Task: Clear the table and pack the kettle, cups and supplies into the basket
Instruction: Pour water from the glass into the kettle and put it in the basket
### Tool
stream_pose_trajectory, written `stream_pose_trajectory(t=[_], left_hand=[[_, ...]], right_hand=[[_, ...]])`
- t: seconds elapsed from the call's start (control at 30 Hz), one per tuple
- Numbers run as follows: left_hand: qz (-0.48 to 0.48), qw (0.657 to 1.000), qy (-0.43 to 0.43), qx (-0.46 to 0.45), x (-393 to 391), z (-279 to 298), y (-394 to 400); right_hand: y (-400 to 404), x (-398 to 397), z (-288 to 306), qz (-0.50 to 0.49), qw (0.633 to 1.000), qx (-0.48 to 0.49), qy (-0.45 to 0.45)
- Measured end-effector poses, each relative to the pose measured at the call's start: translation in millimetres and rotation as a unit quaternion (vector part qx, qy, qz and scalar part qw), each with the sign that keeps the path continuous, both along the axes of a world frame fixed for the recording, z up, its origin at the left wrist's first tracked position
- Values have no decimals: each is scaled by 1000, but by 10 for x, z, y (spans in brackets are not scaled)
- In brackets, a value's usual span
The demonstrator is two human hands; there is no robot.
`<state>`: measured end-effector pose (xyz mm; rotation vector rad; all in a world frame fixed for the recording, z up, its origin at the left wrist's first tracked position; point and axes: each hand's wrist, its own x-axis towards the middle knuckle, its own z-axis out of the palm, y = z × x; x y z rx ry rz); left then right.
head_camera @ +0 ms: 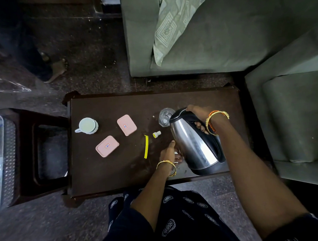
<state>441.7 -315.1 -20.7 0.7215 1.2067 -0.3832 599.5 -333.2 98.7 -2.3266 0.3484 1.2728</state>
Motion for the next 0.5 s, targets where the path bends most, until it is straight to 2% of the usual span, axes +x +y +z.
stream_pose_trajectory(t=[0.5], left_hand=[[-6, 1000, -14, -12, 3, 111, 16]], right_hand=[[-56, 46, 73, 32, 999, -29, 3]])
